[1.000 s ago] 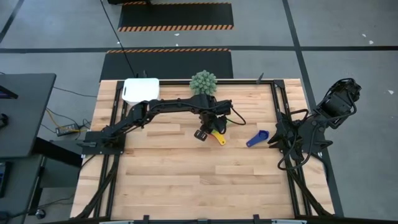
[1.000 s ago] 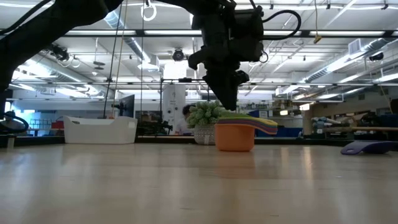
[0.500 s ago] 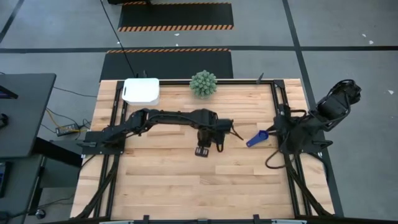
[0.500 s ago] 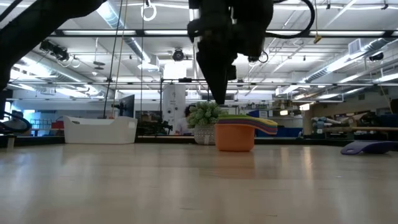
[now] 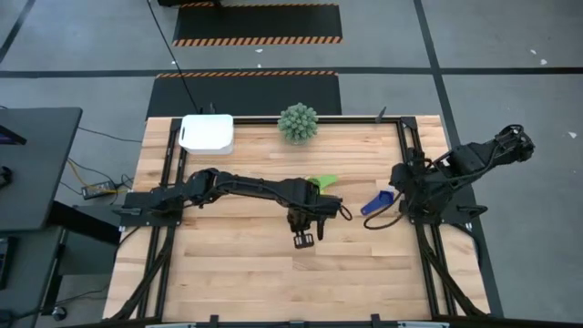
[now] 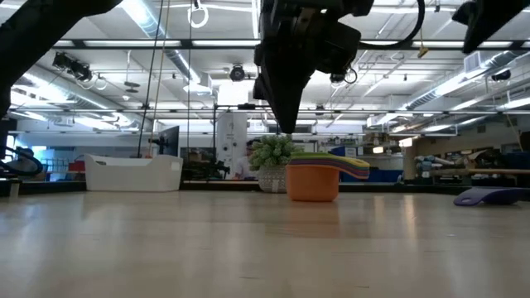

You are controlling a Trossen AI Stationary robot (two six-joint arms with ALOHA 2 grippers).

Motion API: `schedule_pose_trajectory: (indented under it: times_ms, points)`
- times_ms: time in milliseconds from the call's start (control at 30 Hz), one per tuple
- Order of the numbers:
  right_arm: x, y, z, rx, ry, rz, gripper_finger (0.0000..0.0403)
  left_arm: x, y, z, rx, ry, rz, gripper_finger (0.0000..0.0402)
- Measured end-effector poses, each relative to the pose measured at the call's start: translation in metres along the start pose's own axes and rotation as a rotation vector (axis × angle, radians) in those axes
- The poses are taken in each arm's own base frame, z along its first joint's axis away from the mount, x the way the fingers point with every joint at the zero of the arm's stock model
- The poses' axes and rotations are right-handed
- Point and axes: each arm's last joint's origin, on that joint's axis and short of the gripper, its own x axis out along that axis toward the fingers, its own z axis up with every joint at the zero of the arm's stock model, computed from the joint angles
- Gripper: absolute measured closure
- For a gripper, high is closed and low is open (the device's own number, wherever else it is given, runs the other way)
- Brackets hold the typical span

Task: Nest measuring cups in basket
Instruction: Stack the green measuring cup on top of the yellow measuring cup

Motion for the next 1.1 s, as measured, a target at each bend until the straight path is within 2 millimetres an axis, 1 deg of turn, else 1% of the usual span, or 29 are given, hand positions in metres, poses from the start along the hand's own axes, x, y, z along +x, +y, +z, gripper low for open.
schedule_pose_trajectory:
  times_ms: [167, 233, 267, 367, 533, 667, 767, 867, 1000, 1100]
  points:
    - [0.011, -0.007, -0.018, -0.042, 0.031, 0.067, 0.0400, 0.001, -0.015, -0.010, -0.080, 0.045, 0.005, 0.0400]
    - [0.015, -0.008, -0.021, -0.046, 0.015, 0.079, 0.0400, -0.003, -0.021, -0.015, -0.121, 0.069, -0.017, 0.0400]
    - [0.018, -0.009, -0.022, -0.043, 0.008, 0.078, 0.0401, -0.008, -0.025, -0.018, -0.145, 0.076, -0.025, 0.0401]
    - [0.025, -0.011, -0.021, -0.004, -0.007, 0.068, 0.0401, -0.021, -0.035, -0.027, -0.182, 0.070, -0.026, 0.0401]
    - [0.042, -0.011, -0.012, 0.029, -0.013, 0.120, 0.0402, -0.027, -0.054, -0.038, -0.246, 0.022, 0.045, 0.0401]
    - [0.053, -0.015, -0.013, 0.024, 0.072, 0.162, 0.0402, -0.027, -0.068, -0.045, -0.320, -0.003, 0.077, 0.0401]
    - [0.060, -0.016, -0.021, -0.038, 0.162, 0.247, 0.0401, -0.026, -0.077, -0.049, -0.351, -0.017, 0.091, 0.0401]
    - [0.067, -0.014, -0.026, -0.116, 0.208, 0.324, 0.0390, -0.025, -0.084, -0.053, -0.376, -0.034, 0.110, 0.0401]
    - [0.075, -0.012, -0.030, -0.178, 0.241, 0.336, 0.0369, -0.024, -0.091, -0.057, -0.388, -0.056, 0.133, 0.0401]
    - [0.079, -0.010, -0.026, -0.187, 0.243, 0.337, 0.0352, -0.024, -0.094, -0.058, -0.396, -0.070, 0.144, 0.0401]
